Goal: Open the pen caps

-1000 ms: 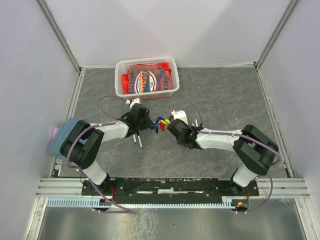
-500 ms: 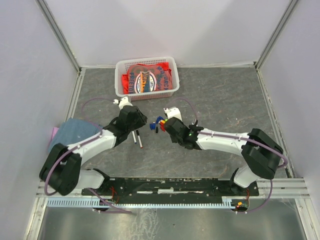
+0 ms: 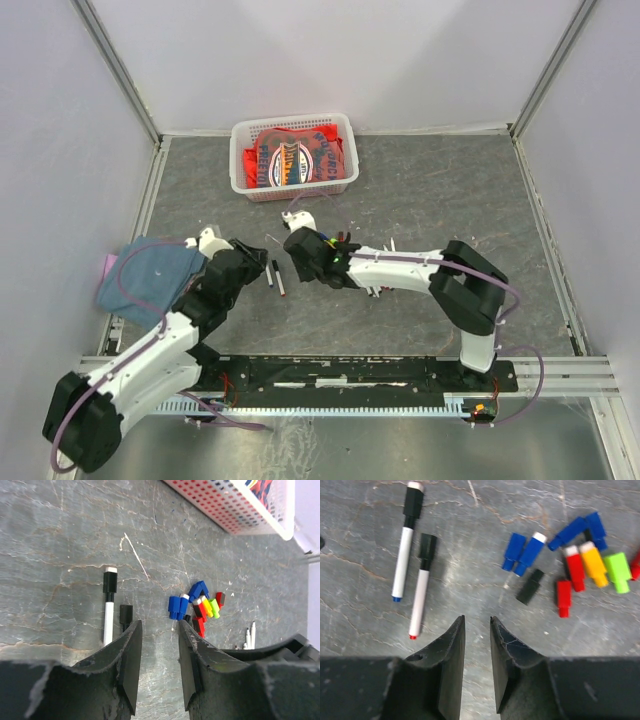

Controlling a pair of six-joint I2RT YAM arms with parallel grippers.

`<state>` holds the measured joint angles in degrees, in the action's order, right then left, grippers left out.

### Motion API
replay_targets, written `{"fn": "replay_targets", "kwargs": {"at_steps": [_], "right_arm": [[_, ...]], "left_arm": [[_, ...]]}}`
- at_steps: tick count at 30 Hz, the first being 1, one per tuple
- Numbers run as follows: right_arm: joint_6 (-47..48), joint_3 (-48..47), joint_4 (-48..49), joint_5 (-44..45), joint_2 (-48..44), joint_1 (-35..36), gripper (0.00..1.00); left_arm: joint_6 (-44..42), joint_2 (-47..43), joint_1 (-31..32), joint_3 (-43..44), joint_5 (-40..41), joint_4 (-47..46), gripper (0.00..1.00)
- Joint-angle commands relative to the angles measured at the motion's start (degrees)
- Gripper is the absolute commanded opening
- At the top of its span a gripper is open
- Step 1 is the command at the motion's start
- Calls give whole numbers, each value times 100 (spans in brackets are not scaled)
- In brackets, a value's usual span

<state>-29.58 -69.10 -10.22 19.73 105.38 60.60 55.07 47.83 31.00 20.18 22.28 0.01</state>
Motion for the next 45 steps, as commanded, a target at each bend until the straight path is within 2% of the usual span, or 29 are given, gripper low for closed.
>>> {"fn": "replay_targets", "kwargs": {"at_steps": [1,17,33,41,45], "right_arm": [[-145,-796,-129,-134,460,126,33],[-204,-1883,-648,-206,1396,369,35],[-226,-2231,-1029,-177,1794,461,35],[-269,-2357,-1669,-45,1923,582,29],[-371,-2201,-1738,-131,1958,628,23]], "left_arm": [[418,-666,23,-204,499,271,41],[428,-1588,23,-403,615,805,42],[412,-1722,23,-368,646,908,42],[373,-1689,20,-347,661,960,42],[369,-1611,24,-351,618,947,42]]}}
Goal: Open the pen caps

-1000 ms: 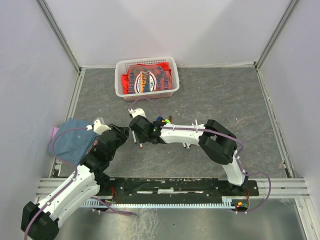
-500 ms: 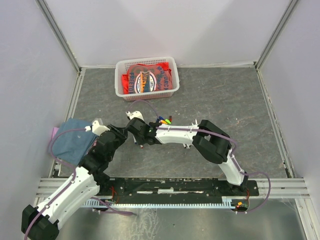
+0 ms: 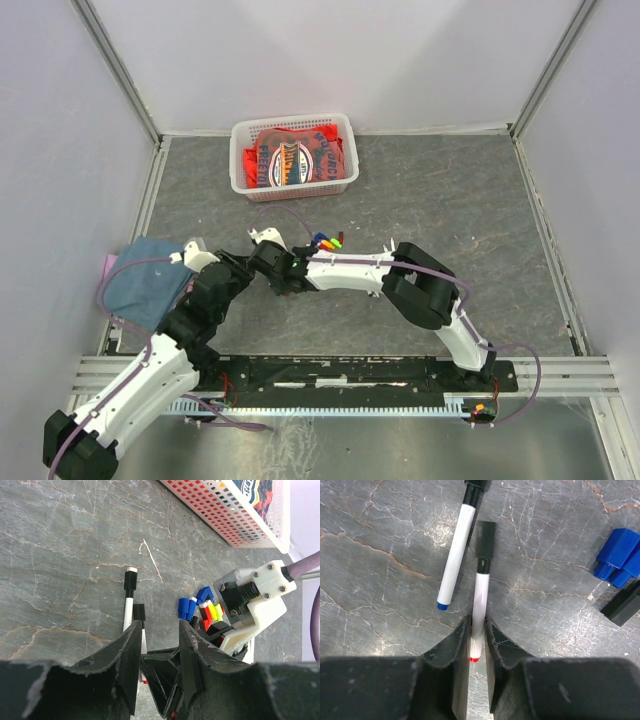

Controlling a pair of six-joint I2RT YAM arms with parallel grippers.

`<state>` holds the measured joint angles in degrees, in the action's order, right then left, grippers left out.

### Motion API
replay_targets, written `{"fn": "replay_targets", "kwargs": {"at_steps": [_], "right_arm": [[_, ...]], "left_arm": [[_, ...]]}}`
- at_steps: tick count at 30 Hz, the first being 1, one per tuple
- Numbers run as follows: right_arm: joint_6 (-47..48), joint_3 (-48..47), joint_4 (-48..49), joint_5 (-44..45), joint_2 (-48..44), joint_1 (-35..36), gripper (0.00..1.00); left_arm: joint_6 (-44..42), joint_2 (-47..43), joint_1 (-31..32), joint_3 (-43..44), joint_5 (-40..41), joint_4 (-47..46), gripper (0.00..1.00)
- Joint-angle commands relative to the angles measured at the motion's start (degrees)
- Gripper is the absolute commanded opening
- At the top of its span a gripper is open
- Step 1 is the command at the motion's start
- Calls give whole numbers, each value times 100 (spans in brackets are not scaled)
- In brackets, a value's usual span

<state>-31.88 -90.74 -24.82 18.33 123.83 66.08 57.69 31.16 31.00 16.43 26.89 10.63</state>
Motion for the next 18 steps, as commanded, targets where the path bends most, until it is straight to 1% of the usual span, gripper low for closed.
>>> {"fn": "replay_targets", "kwargs": {"at_steps": [1,4,6,8,11,14,18], "right_arm": [[-177,52,-252,-6,103,80,21],[-245,281,-123,-42,-4,80,13],[-288,507,13,-2,-181,82,6],[-309,741,164,60,-400,80,2],[-316,1102,360,195,-807,79,1],[-316,1531,778,185,-1252,77,1],[-332,2076,1318,-16,-1780,80,1]], "left_arm": [[103,77,22,27,146,-126,43],[98,111,21,43,101,-137,44],[85,125,24,74,70,-124,47],[97,122,20,93,28,-131,51],[102,163,20,89,-120,-206,57],[94,308,21,95,-381,-352,61],[47,661,20,124,-929,-657,64]]}}
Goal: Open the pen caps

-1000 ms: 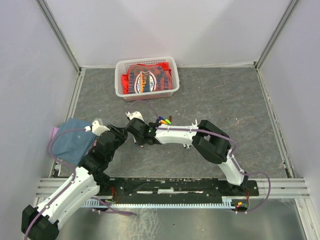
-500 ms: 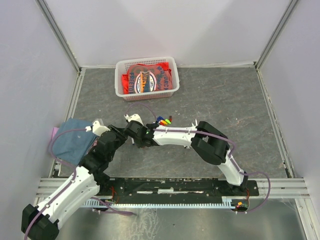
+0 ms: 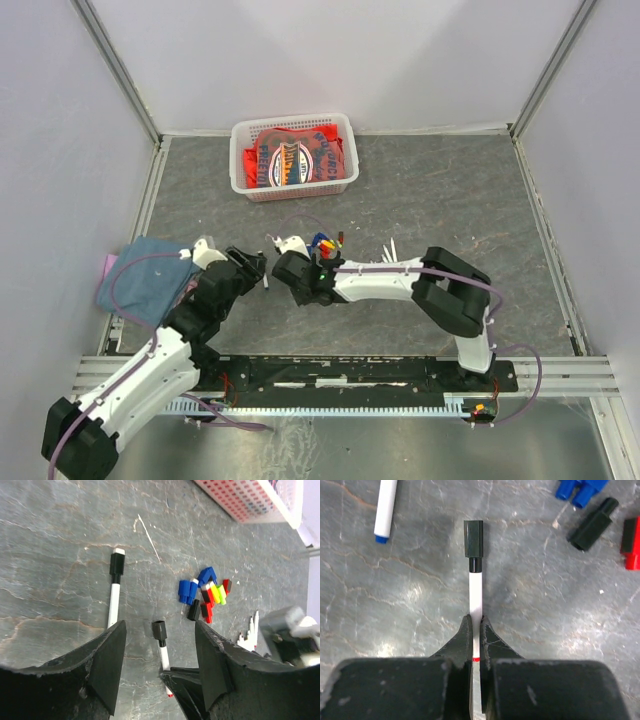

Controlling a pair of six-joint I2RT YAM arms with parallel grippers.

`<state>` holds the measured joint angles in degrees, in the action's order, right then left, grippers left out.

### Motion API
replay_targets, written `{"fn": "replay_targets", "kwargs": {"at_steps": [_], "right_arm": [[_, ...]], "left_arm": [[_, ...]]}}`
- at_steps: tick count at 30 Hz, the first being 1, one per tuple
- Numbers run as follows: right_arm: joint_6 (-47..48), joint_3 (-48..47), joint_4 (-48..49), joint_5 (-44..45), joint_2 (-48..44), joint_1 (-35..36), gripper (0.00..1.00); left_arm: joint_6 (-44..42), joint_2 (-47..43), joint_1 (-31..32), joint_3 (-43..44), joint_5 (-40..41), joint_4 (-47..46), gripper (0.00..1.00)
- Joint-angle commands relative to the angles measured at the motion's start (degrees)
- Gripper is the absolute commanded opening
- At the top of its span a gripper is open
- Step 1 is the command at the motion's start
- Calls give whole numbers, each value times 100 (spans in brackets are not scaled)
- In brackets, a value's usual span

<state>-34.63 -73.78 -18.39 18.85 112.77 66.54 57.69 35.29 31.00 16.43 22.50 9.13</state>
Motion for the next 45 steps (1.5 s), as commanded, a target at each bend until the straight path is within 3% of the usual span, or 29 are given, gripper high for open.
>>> {"fn": "replay_targets", "kwargs": {"at_steps": [1,14,28,35,42,45], "right_arm": [[-79,513,798,-133,-803,34,1],[-365,1902,2164,-934,-2038,33,1],[-439,2076,2530,-1216,-2307,34,1],[-413,2059,2489,-1226,-2308,34,1],[-403,2146,2527,-1148,-2389,26,1],[-426,2243,2645,-1151,-2479,12,4]], "left_arm": [[65,348,26,124,-612,-582,64],[354,1023,11,-37,-1877,-1569,66],[373,1117,2,-3,-2279,-1581,61],[410,1061,2,13,-2337,-1643,43],[291,1051,3,31,-2401,-1687,5],[264,1046,2,-13,-2454,-1780,3]]}}
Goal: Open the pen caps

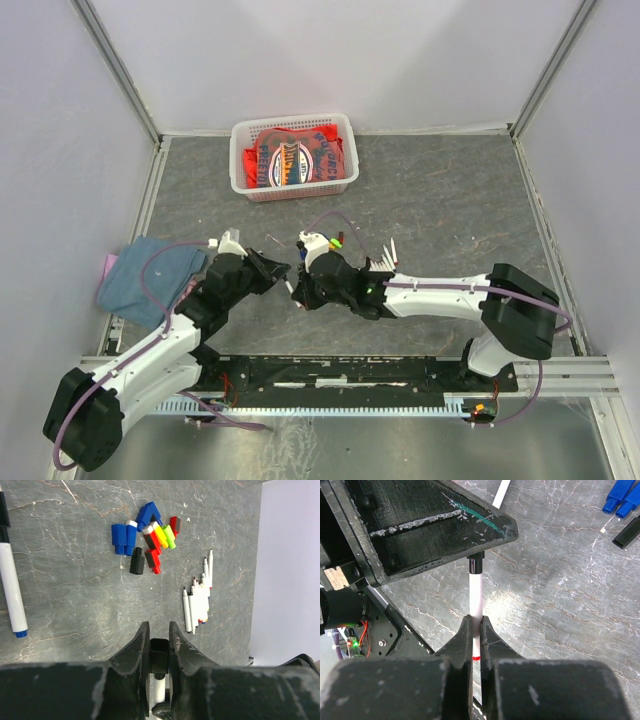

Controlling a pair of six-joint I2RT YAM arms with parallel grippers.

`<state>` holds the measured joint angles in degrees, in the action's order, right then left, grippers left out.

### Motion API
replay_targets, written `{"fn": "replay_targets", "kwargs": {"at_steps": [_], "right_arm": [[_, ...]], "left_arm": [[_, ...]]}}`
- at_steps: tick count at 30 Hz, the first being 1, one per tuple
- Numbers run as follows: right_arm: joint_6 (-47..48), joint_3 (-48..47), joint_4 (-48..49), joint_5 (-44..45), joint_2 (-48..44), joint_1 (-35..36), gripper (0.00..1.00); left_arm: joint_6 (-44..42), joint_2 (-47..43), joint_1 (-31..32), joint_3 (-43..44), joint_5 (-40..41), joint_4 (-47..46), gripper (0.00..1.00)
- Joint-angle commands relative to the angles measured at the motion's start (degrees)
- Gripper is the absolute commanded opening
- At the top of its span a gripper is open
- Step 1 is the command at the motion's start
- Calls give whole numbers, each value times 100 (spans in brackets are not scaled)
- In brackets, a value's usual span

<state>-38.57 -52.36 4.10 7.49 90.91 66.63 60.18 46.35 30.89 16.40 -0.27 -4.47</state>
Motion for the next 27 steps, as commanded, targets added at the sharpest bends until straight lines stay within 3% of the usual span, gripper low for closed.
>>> {"fn": "replay_targets", "kwargs": {"at_steps": [1,5,15,17,20,27], "right_arm": [[-44,137,460,-44,-321,-7,9],[-129,261,762,-296,-368,-81,24],[-454,349,1344,-861,-202,-367,25],[-512,363,1448,-952,-128,-425,23],[-535,334,1481,-1020,-27,-510,3],[8,105,562,-501,221,-555,1]], "left_arm": [[14,-56,9,-24,-191,-469,3],[24,-65,11,-76,-349,-676,3],[131,10,7,-125,-686,-1183,3],[196,39,8,-161,-744,-1315,3],[225,165,7,-139,-804,-1414,3],[123,614,4,137,-261,-1179,3]]}}
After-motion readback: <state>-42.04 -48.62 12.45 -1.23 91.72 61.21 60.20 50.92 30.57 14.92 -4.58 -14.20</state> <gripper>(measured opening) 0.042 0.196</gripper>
